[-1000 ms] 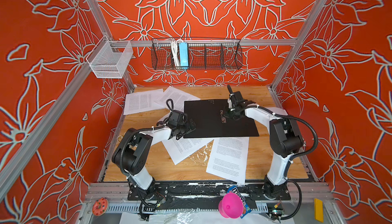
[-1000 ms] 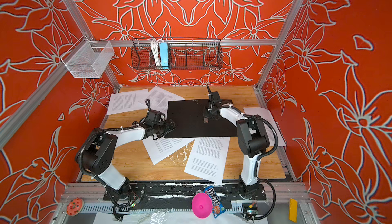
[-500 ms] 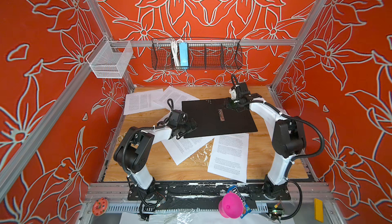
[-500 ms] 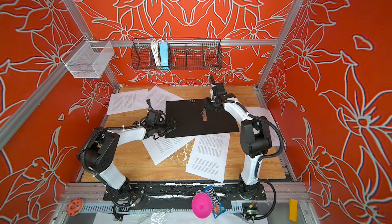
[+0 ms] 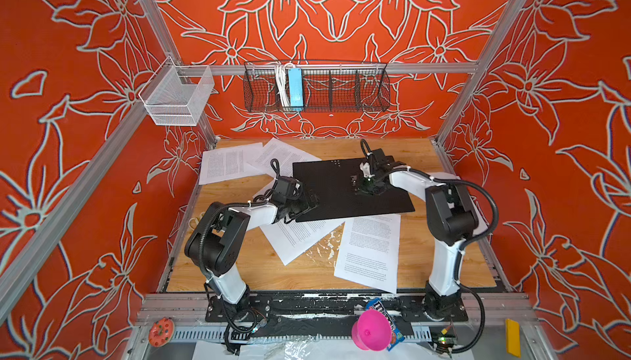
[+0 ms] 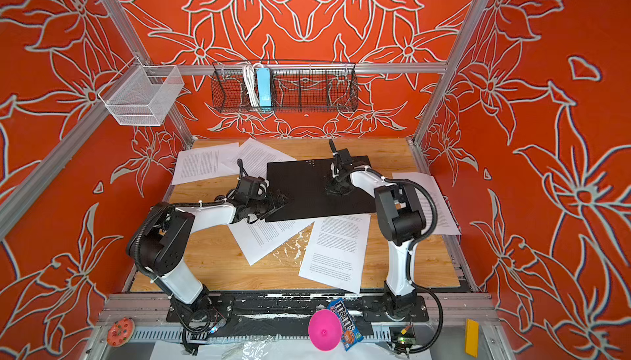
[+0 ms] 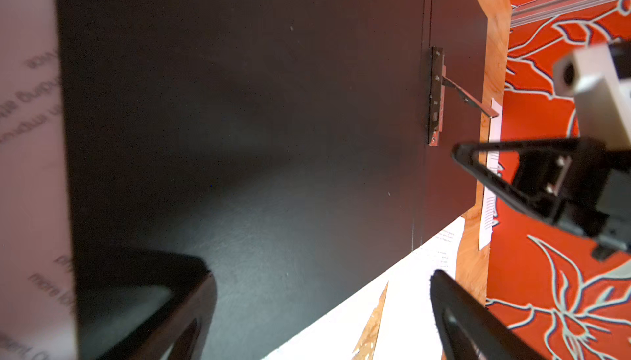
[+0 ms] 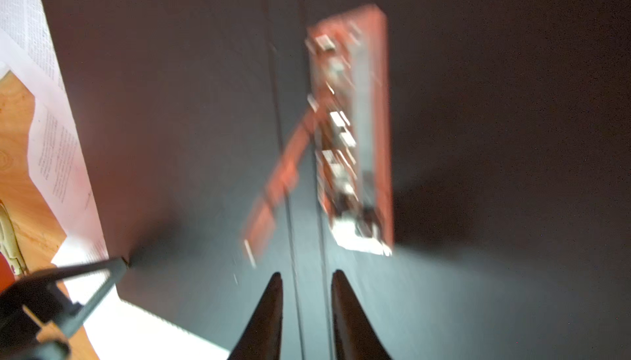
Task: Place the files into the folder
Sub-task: 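Lift the right gripper away from the clip toward the folder's far edge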
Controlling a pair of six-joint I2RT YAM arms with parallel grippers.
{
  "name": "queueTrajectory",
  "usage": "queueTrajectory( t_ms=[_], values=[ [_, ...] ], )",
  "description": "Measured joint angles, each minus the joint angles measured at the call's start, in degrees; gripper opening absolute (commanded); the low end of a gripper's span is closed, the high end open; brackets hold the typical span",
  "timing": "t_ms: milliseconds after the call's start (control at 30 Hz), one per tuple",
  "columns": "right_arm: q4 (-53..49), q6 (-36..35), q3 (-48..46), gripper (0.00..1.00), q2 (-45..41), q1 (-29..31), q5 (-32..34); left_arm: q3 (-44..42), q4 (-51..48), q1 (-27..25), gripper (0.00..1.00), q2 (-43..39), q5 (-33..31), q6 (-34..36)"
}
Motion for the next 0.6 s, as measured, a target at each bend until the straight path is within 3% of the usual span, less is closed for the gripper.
queueTrajectory(
  t_ms=[267, 367, 500, 600],
  values=[
    [-6.7, -2.3, 30.8, 0.26, 17.4, -0.7, -1.6, 0.0, 0.3, 0.0, 0.98, 0.1, 0.1, 0.0],
    [-10.2, -3.6, 41.6, 0.33, 22.8, -1.1, -2.4, 0.0, 0.3, 0.0, 0.98, 0.1, 0.3, 0.0],
    [-13.9, -5.4, 44.7, 0.48, 23.3, -1.2, -3.2, 0.0, 0.4, 0.0, 0.98, 0.1, 0.8, 0.1],
    [-12.1, -6.1, 35.4, 0.65, 17.1, -1.2, -3.0, 0.0, 0.6, 0.0, 0.98, 0.2, 1.6, 0.3]
  ],
)
